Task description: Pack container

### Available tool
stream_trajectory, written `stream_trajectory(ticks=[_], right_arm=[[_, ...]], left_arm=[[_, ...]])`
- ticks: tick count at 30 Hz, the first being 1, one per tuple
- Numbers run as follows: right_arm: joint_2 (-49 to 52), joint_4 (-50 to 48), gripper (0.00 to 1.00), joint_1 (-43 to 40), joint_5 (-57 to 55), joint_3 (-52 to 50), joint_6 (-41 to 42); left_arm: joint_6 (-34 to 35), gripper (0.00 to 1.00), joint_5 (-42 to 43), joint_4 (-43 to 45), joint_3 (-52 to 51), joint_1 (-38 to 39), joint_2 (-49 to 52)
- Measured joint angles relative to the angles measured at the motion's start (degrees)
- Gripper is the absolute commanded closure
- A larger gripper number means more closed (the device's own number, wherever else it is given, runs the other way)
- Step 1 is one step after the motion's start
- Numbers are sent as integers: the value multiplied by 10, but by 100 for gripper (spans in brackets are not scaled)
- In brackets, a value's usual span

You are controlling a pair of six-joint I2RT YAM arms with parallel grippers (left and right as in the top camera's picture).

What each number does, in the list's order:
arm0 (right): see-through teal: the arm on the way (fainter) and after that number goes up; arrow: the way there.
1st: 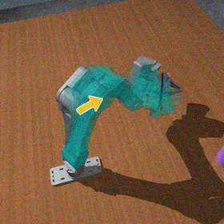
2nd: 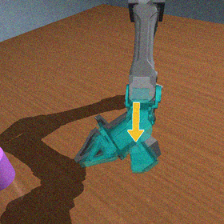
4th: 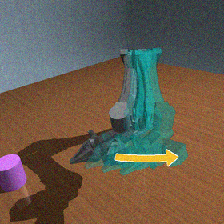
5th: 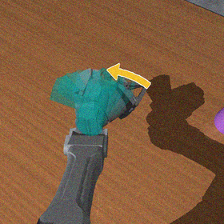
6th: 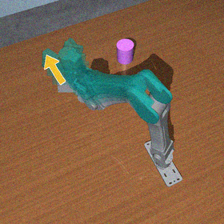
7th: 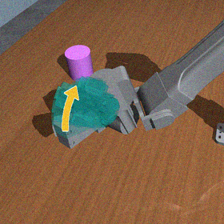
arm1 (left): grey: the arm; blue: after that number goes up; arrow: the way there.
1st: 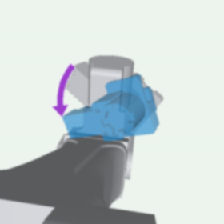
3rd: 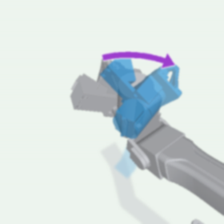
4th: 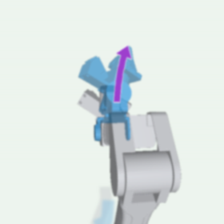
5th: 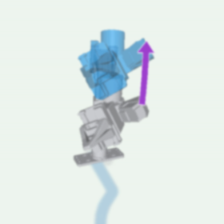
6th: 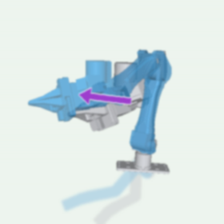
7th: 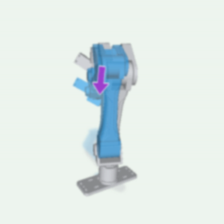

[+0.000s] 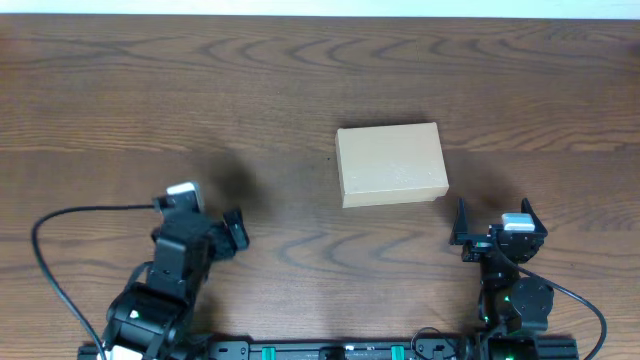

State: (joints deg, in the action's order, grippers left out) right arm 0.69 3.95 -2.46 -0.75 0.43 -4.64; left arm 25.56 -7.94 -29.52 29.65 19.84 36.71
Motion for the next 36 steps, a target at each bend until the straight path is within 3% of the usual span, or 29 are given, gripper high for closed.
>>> stream_trajectory(ticks=[5, 10, 17, 23, 29, 36], right_arm=[[0, 0, 1, 0, 1, 0, 0], [0, 0, 1, 0, 2, 0, 0], [0, 0, 1, 0, 2, 0, 0], [0, 0, 1, 0, 2, 0, 0], [0, 0, 1, 0, 2, 0, 0], [0, 0, 1, 0, 2, 0, 0]], left_arm=[[-111, 5, 8, 110, -3, -55, -26], [-217, 5, 54, 118, -3, -124, -73], [-311, 5, 102, 136, -24, -205, -171], [-314, 5, 115, 207, -115, -219, -257], [-278, 5, 121, 347, -196, -215, -273], [-252, 5, 123, 404, -242, -188, -275]])
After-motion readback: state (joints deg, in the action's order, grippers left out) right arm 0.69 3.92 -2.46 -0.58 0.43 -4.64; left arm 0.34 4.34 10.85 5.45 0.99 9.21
